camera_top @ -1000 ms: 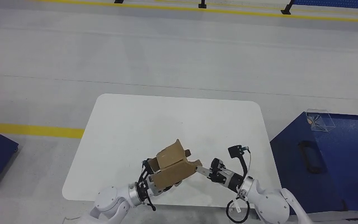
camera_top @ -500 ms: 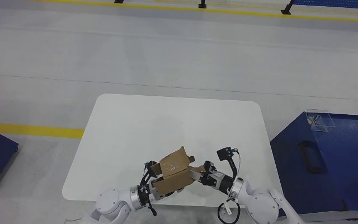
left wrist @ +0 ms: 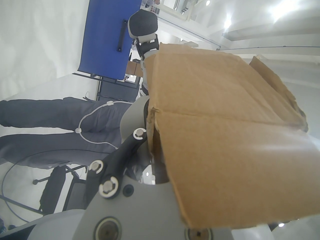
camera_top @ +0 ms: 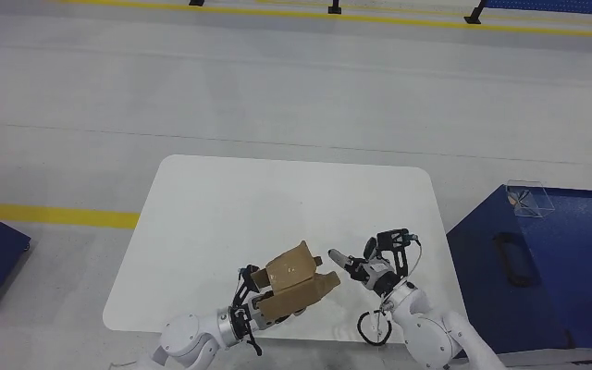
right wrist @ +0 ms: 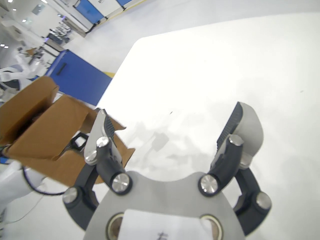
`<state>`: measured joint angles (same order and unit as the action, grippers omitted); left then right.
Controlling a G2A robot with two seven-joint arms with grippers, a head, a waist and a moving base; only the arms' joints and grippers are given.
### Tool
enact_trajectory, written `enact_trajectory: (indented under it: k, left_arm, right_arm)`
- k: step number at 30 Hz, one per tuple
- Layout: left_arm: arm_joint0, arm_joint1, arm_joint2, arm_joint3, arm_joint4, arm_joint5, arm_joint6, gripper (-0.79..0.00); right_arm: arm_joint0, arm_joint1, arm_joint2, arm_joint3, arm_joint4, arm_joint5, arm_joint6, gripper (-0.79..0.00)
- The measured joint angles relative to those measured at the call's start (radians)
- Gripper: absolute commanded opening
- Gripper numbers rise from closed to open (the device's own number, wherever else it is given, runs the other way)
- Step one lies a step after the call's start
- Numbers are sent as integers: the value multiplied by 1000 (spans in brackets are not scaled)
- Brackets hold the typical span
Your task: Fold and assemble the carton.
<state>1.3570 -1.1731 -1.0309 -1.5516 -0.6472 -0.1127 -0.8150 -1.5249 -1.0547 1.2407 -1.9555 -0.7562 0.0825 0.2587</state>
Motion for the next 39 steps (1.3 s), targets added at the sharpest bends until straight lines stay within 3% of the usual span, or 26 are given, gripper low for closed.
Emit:
enact_trajectory:
  k: [5,16,39]
  left_arm:
    - [13,-1,4,-16,44,-23,39,-785]
    - [17,-4,-4,-4,46,-18,70,-785]
    - [11,-12,-4,14,29,-3,69,-785]
  right_arm:
    - [45,-17,-96,27,-164,86,-32,0]
    - [32,-32,-161,4,-270,94,-15,0]
    - [28,-63,-187,-15,-282,110,-1,0]
